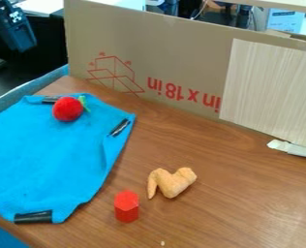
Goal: Déplacer l'objet rouge de gauche à droite
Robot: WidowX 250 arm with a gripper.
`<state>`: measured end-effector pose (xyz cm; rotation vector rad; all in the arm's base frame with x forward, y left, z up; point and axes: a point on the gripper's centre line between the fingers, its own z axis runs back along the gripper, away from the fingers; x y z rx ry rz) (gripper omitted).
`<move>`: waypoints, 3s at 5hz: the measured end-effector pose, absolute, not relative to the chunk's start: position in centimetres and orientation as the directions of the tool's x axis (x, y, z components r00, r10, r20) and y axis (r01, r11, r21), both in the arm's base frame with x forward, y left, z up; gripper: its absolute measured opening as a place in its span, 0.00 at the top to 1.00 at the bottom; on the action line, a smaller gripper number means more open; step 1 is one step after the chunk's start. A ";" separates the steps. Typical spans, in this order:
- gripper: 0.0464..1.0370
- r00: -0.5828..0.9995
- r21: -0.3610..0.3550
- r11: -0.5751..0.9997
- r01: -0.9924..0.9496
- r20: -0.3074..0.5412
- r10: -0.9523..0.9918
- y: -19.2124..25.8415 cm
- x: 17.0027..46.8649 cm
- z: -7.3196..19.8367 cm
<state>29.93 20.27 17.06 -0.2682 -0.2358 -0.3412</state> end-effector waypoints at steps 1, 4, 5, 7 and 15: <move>0.04 0.925 -0.248 0.905 0.346 0.252 -0.285 20.4 30.1 15.4; 0.04 0.936 -0.090 0.959 0.270 0.260 -0.239 20.2 33.5 9.2; 0.04 0.912 0.083 0.964 0.252 0.311 -0.266 19.0 33.8 6.5; 0.04 0.890 0.226 0.959 0.169 0.382 -0.247 19.5 35.8 7.2; 0.64 0.976 0.081 0.997 0.007 0.216 -0.024 22.0 37.6 5.4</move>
